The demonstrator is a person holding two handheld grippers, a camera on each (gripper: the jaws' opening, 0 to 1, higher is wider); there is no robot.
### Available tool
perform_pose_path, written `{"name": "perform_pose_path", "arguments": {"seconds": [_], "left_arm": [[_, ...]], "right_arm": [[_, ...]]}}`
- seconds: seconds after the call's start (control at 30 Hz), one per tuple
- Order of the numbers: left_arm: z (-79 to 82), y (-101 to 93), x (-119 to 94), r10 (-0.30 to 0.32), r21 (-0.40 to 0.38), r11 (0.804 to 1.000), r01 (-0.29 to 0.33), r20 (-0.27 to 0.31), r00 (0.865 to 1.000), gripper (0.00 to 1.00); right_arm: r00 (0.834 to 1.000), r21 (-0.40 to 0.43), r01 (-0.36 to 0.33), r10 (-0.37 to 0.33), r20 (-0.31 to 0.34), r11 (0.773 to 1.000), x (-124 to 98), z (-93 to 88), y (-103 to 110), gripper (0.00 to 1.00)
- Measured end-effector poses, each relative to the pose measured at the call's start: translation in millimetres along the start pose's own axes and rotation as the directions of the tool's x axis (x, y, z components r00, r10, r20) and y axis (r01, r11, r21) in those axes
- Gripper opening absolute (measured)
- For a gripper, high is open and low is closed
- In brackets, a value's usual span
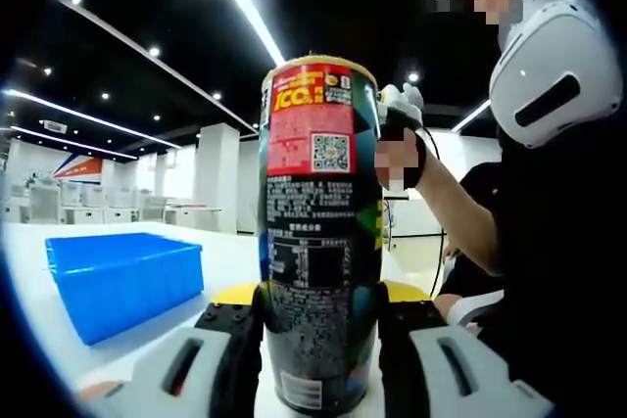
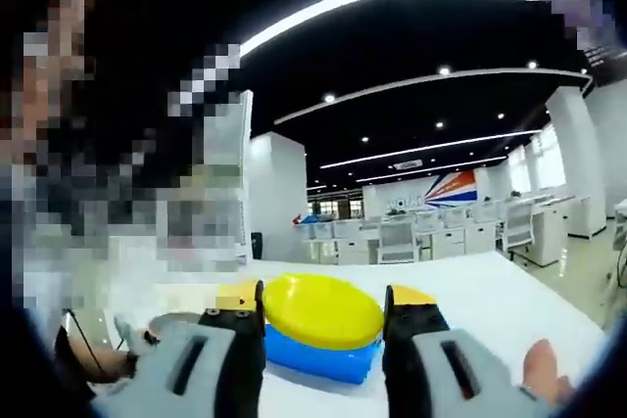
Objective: Open the lid of the chip container on the table, take out the chips, place them into the box in front of the container, and close the lid
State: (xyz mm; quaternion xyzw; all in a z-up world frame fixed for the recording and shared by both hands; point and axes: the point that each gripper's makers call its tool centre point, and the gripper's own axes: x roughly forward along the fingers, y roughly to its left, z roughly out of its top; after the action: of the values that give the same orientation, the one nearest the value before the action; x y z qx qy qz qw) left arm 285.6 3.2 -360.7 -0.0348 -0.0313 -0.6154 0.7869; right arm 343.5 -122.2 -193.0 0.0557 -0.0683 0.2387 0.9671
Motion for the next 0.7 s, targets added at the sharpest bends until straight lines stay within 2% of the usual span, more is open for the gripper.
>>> {"name": "perform_pose_path", "arguments": {"seconds": [0.33, 0.4, 0.5, 0.6, 0.7], "left_arm": [[-0.7, 0.2, -0.2, 0.001, -0.001, 1.000, -0.001, -0.003, 1.000, 0.47], [-1.0, 0.3, -0.3, 0.001, -0.001, 1.000, -0.001, -0.004, 1.000, 0.47], [-1.3, 0.4, -0.4, 0.001, -0.002, 1.000, -0.001, -0.005, 1.000, 0.47], [-1.7, 0.5, -0.5, 0.002, 0.000, 1.000, -0.002, -0.005, 1.000, 0.47], [-1.9, 0.7, -0.7, 0.004, 0.001, 1.000, -0.004, -0.006, 1.000, 0.47]], "right_arm": [[0.992, -0.040, 0.128, -0.129, -0.016, 0.991, -10.6, -9.4, -40.0, 0.41], [0.983, -0.086, 0.180, -0.182, -0.019, 0.980, -14.1, -12.4, -52.5, 0.41], [0.961, -0.176, 0.266, -0.274, -0.028, 0.948, -20.0, -19.8, -72.7, 0.41], [0.949, -0.208, 0.300, -0.314, -0.037, 0.931, -22.8, -28.2, -82.5, 0.41], [0.943, -0.214, 0.310, -0.328, -0.053, 0.926, -23.8, -36.9, -89.2, 0.41]]}}
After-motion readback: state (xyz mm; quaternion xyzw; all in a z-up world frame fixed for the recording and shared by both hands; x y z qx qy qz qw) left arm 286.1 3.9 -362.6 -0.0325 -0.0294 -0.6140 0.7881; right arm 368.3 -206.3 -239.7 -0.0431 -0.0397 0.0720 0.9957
